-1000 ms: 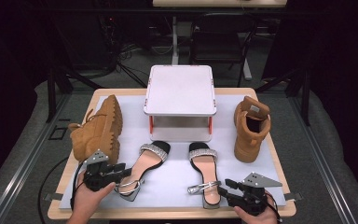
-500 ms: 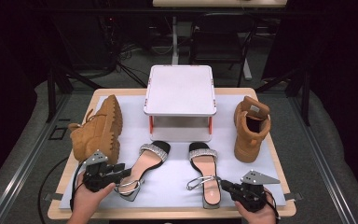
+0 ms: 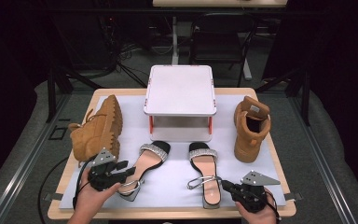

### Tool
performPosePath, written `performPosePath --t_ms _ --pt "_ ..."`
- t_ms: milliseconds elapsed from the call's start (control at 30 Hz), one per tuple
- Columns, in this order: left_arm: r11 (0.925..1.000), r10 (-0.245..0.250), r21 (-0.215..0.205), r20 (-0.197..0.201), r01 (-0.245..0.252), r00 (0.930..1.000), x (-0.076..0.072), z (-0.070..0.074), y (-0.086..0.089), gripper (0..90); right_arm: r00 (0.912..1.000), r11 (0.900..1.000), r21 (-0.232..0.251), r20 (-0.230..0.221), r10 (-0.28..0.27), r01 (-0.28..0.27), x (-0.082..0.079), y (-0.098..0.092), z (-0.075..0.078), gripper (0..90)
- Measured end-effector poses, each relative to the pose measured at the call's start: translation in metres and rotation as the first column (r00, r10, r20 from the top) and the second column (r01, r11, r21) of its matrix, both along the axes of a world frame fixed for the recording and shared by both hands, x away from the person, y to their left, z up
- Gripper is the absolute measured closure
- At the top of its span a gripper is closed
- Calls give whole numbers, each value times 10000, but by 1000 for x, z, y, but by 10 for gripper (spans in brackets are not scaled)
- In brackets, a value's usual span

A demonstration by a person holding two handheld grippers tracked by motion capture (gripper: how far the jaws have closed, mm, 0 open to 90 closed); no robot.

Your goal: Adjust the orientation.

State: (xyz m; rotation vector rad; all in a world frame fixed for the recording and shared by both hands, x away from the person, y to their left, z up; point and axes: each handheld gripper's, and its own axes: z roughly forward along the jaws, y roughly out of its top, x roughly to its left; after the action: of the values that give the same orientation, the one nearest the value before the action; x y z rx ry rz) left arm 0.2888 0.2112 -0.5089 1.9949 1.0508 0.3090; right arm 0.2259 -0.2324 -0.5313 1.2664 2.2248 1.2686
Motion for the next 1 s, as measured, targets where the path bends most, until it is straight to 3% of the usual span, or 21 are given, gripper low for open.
performPosePath --t_ms 300,1000 --pt "9991 421 9 -488 -421 9979 4 -1 -4 435 9982 9982 -29 53 -592 592 1 -9 1 883" --pt "9994 347 57 -645 -344 9973 2 -8 2 431 9879 9872 375 -64 -1550 1551 19 -29 0 889"
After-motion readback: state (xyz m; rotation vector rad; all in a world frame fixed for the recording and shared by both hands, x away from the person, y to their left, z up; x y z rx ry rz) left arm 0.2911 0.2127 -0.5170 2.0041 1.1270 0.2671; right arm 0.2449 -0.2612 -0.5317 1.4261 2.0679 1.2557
